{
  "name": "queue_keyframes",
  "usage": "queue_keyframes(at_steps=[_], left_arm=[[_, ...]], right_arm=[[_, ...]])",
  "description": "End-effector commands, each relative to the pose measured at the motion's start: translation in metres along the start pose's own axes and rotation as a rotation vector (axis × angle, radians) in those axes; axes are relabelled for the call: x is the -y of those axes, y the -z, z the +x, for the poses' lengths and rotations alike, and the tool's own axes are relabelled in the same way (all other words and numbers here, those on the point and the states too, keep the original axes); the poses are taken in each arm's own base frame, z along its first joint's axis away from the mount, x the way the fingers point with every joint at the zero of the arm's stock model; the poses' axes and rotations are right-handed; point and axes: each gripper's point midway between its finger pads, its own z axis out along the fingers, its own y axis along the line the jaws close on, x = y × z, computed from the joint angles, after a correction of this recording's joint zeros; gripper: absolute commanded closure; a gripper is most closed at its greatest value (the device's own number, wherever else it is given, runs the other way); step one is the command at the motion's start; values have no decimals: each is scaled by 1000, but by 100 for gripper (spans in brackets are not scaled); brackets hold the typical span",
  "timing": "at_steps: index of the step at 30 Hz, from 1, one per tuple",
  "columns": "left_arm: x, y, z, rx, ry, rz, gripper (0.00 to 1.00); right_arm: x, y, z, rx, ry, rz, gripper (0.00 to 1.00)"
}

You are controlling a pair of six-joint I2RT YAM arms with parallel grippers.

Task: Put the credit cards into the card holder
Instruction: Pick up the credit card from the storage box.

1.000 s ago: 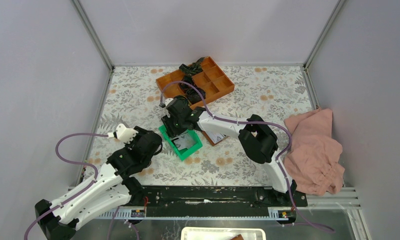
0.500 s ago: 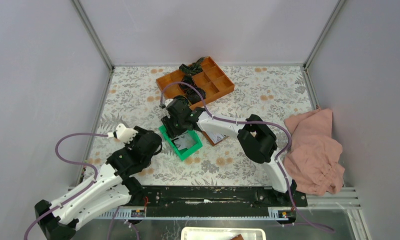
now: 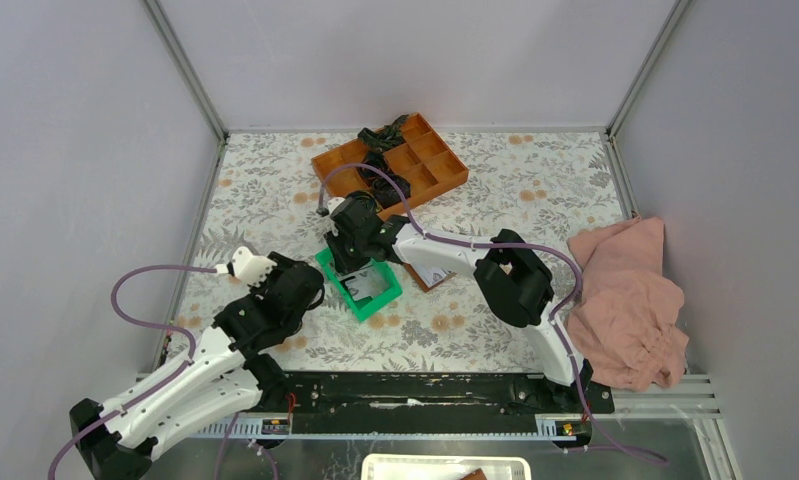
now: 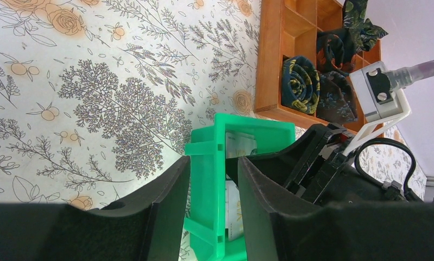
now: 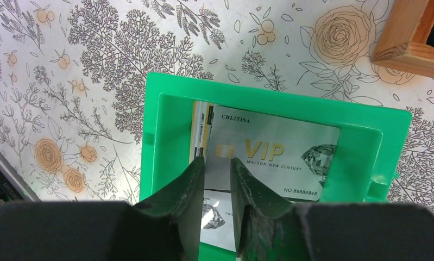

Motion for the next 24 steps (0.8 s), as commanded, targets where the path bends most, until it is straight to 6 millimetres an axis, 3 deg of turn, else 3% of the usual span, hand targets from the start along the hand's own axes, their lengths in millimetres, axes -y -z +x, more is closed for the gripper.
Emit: queue_keyframes(at_steps=[1, 24], left_arm=[[9, 0, -8, 38, 21, 22, 56], [10, 0, -6, 34, 15, 26, 56]], right_arm=[[-5, 20, -13, 32, 6, 1, 72], [16, 36, -21, 66, 23, 102, 78]])
